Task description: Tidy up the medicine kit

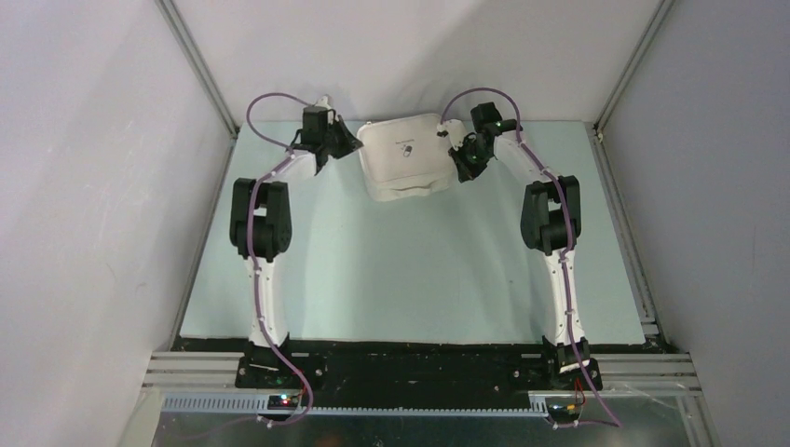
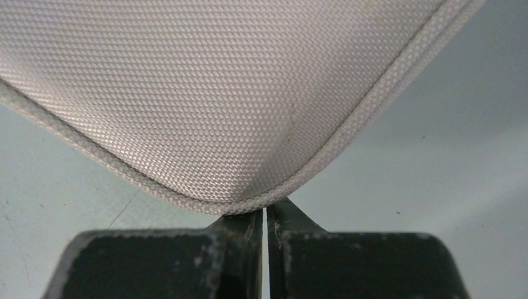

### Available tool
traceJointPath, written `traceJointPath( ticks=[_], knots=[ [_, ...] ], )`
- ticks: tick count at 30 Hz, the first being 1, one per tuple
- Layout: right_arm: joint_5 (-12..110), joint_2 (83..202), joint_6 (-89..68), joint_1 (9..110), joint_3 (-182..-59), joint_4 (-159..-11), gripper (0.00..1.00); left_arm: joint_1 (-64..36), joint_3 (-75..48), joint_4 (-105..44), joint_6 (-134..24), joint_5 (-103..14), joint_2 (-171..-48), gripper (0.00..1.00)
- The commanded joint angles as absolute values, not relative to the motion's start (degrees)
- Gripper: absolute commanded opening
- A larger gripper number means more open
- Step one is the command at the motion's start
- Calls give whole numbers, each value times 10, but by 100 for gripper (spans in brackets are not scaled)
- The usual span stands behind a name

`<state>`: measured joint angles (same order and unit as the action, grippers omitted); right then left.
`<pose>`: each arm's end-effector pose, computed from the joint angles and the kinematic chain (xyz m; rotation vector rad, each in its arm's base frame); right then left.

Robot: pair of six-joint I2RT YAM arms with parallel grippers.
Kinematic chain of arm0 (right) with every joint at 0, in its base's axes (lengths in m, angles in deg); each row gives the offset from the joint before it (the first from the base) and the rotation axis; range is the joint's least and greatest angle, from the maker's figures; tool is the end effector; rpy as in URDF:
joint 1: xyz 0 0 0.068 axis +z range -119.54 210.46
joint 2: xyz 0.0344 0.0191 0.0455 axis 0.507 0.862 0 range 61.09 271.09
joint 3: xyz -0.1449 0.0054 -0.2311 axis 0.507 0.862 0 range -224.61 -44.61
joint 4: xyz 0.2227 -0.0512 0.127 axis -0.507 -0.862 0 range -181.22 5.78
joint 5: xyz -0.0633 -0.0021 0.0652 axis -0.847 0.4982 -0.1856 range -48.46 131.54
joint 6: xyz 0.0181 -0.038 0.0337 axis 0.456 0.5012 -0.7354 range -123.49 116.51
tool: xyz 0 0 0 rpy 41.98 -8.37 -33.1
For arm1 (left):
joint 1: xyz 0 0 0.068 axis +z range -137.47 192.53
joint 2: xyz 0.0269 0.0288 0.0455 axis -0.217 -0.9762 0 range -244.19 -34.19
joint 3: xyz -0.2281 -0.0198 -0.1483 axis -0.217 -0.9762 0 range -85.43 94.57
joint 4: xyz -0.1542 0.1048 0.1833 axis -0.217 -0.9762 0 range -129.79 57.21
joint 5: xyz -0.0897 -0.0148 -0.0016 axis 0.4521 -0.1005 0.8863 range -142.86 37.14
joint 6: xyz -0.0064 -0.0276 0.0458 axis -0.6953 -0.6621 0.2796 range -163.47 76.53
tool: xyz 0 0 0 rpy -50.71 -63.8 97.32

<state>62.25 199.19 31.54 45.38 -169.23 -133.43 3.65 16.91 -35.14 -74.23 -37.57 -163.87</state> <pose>0.4972 0.1455 0.1957 -1.1979 2.2998 0.3561 0.5201 -0.0907 0.2038 -0.2421 2.1316 -0.6916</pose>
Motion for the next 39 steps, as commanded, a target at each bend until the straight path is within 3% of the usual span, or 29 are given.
traceJointPath(
  ticks=[1,8,13,14,15,17,20,24,26,32,39],
  knots=[
    [624,1978,331,465,-1688,-1368,0,31,59,-325,-820,-321,-1527,0],
    [621,1998,329,447,-1712,-1377,0,29,-237,-248,-901,-312,-1332,0],
    [606,1992,330,450,-1716,-1406,0,26,-318,-238,-860,-350,-1226,2],
    [604,1989,330,452,-1715,-1409,0,26,-317,-237,-845,-343,-1221,8],
    [604,1986,330,454,-1711,-1412,0,25,-314,-238,-807,-321,-1217,28],
    [603,1979,335,456,-1703,-1412,0,25,-296,-269,-730,-295,-1210,53],
    [597,1982,340,455,-1703,-1411,0,23,-242,-395,-577,-272,-1192,65],
    [588,1990,348,453,-1710,-1409,0,10,-240,-436,-317,-274,-1135,77],
    [589,1991,349,453,-1711,-1407,0,-22,-247,-441,-114,-251,-1119,83],
    [595,1988,353,456,-1711,-1404,0,-92,-240,-517,228,-175,-1149,86],
    [594,1985,367,460,-1711,-1411,0,-147,-209,-566,340,-181,-1234,83]
  ],
)
